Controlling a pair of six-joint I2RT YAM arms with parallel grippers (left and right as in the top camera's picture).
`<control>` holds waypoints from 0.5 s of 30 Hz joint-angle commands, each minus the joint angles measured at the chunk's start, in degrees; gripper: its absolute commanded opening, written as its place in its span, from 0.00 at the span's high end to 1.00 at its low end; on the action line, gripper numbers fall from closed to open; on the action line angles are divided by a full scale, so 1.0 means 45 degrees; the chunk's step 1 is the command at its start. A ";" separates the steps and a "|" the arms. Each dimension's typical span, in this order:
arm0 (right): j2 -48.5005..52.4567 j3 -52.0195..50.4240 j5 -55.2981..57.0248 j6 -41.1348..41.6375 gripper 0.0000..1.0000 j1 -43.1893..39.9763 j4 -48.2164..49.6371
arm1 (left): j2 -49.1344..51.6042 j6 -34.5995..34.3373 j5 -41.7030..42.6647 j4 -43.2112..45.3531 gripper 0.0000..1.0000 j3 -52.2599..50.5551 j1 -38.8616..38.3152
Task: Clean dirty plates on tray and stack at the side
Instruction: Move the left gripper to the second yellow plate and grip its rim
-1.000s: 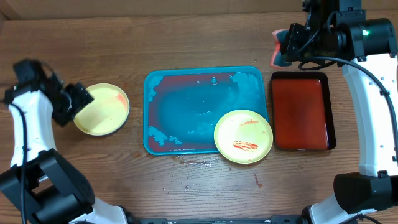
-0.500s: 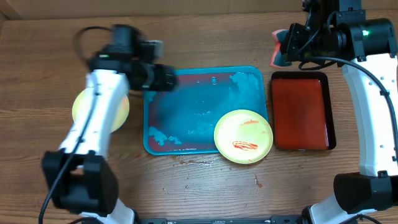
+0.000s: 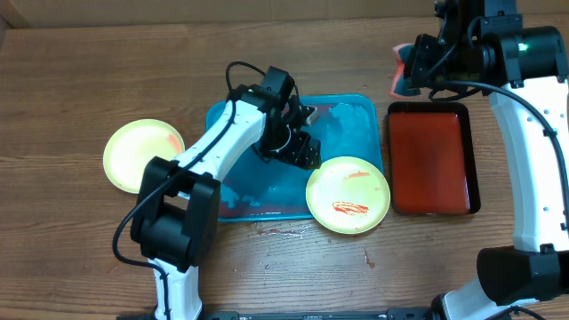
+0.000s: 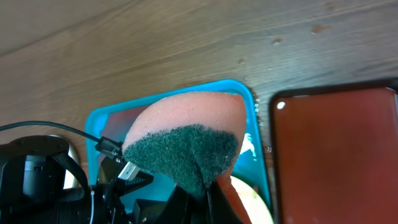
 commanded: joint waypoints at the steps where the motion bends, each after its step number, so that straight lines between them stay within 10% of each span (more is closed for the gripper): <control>1: -0.0063 0.0097 0.0505 0.0194 0.96 -0.0053 -0.0146 | 0.0233 0.0583 0.0350 0.0083 0.19 0.0374 -0.0097; 15: 0.1554 0.0092 0.2302 0.0233 0.96 0.0136 -0.0981 | 0.0753 0.0714 0.0189 0.0112 0.22 0.0369 -0.0369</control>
